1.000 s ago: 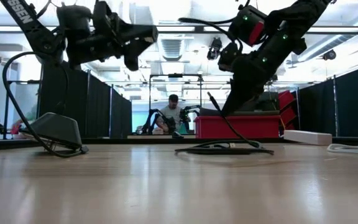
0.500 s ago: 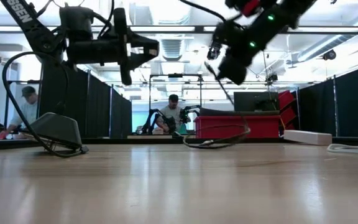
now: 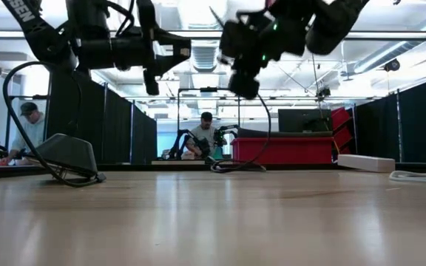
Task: Insert USB
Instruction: Insert the black charger cable into the black charger adapter
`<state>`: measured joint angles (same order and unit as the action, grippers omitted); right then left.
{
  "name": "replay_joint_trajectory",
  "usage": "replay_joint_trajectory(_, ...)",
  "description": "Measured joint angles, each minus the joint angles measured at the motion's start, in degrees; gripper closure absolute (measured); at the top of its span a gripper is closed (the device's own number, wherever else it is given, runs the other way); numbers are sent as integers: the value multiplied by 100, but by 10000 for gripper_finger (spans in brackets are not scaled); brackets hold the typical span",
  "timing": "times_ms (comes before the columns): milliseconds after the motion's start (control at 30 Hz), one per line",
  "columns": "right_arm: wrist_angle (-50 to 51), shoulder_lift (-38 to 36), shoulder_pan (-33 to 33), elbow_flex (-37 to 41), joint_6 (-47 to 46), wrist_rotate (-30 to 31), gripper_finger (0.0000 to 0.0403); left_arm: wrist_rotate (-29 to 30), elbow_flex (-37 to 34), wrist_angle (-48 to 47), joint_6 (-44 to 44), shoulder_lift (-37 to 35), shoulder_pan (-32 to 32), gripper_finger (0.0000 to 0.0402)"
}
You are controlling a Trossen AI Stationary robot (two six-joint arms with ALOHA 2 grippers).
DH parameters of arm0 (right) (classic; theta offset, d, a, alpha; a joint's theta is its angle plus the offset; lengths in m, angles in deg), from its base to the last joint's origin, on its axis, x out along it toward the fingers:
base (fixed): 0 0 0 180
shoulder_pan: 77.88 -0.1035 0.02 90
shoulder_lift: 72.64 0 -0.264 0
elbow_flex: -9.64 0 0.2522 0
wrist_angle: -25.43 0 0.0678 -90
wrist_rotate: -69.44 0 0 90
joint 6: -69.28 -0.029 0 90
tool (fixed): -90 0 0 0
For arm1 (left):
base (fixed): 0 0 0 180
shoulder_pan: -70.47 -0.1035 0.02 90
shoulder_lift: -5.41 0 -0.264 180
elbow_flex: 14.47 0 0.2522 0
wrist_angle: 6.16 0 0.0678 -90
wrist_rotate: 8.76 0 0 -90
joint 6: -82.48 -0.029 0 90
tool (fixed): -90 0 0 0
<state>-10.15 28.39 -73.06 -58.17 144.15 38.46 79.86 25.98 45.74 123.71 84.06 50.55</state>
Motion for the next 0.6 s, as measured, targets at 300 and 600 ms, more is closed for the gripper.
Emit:
replay_joint_trajectory(300, 1246, 653, -641, 260, -855, 393, 403, -72, -13, 649, -247, -169, -251, 260)
replay_joint_trajectory(600, 5616, -152, -1142, 397, -5676, -3096, 403, -302, -15, 119, -829, -777, -409, 260)
